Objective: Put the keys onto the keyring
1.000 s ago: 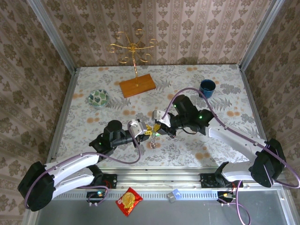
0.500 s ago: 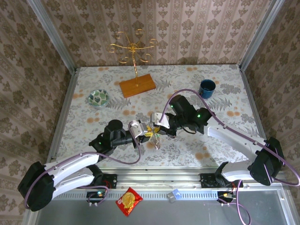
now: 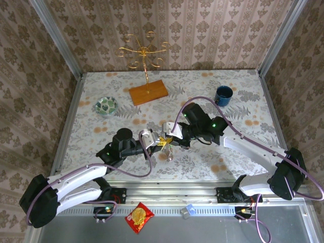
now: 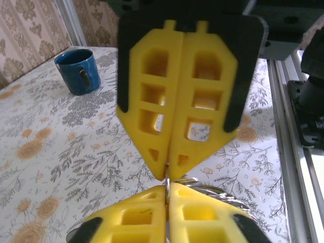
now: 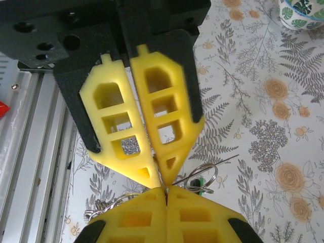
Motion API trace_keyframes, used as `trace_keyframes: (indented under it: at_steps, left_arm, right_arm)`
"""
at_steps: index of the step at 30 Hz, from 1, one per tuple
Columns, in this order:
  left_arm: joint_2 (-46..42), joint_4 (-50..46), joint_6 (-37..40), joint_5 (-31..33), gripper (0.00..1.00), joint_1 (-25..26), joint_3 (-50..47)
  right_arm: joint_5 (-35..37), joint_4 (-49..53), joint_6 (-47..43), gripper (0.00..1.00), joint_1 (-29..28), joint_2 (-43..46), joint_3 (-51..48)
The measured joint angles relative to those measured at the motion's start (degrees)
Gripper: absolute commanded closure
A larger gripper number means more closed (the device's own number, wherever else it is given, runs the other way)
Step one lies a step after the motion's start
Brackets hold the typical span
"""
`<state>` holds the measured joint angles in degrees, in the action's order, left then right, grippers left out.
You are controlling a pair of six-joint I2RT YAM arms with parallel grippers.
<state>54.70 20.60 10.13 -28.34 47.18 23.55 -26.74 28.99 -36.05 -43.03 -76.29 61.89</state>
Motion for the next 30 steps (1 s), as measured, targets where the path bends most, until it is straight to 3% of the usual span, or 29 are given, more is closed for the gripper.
trace_keyframes:
  at_steps: [1, 3, 5, 11, 20, 30]
  left_arm:
    - [0.0, -0.09, -0.13, -0.07, 1.0, 0.0, 0.02]
    - [0.0, -0.02, -0.2, -0.22, 1.0, 0.0, 0.02]
    - [0.04, -0.02, -0.22, -0.22, 1.0, 0.0, 0.02]
    - [0.11, 3.5, -1.05, -0.22, 1.0, 0.0, -0.92]
    - [0.33, 10.03, -2.43, -0.48, 1.0, 0.0, -3.61]
    - [0.92, 12.48, -3.06, -0.63, 1.0, 0.0, -4.46]
  right_arm:
    - [0.04, 0.0, 0.0, 0.97, 0.0, 0.0, 0.0]
    - [-0.13, -0.52, 0.66, 0.76, 0.17, 0.17, -0.31]
    - [-1.95, -2.91, 2.32, 0.7, 1.36, 1.16, -1.9]
    - [-8.85, -11.39, 9.73, 0.7, 7.89, 5.25, -8.85]
    - [-15.26, -18.21, 14.47, 0.75, 7.93, 5.09, -11.13]
    - [-17.73, -20.11, 15.76, 0.82, 7.87, 3.61, -11.13]
